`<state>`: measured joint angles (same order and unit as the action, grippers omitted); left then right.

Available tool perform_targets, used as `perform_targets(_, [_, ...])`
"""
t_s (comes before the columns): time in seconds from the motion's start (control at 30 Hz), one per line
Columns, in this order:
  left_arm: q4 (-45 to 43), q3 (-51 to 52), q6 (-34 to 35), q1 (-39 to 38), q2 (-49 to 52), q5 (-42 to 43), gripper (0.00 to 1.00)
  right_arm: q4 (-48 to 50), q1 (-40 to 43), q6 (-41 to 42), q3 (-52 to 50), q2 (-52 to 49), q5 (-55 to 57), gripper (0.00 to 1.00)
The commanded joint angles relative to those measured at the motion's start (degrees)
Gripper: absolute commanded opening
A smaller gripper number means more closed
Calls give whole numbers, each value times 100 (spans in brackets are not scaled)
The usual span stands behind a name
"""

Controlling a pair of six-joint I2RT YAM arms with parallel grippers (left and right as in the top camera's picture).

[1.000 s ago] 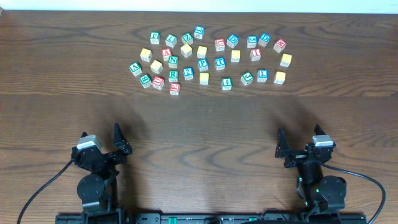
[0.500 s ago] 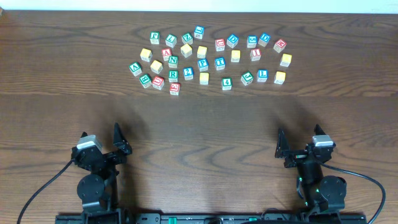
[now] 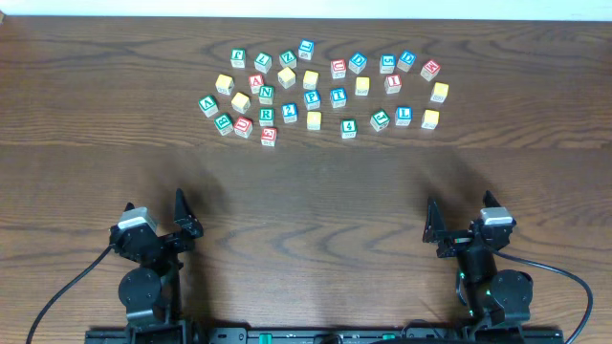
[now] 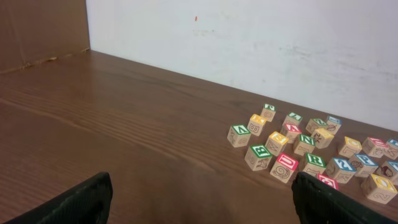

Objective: Spell out CORL

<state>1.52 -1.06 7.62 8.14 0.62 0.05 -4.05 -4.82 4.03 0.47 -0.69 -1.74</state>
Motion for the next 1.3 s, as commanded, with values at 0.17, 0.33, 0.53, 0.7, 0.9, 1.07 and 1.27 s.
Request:
perform_targets(0.17, [105,83,210,13,-39,-52,91,68,-26,-46,-15,31,70,99])
perform_targets(0.33, [-68,-61,181,15,-39,-55,91,404,-26,-516,-15,31,39,99])
perform_targets(0.53, [-15,-612,92,15,400,-52,91,890,-24,-1217,61,31,-24,99])
perform_targets(0.7, [2,-1517,-238,13,1434,177,91,903,-4,-1231,382,28,-11,99])
perform_targets(0.9, [953,-3416,-361,13,3222,385,91,901,2,-1231,1036,-291,17,99])
perform_targets(1.07, [1878,-4927,-549,13,4461,811,91,898,2,-1228,1735,-1113,9,99])
perform_targets(1.27, [3254,-6728,-549,13,5807,890,91,459,2,-1226,3071,-2771,-240,99])
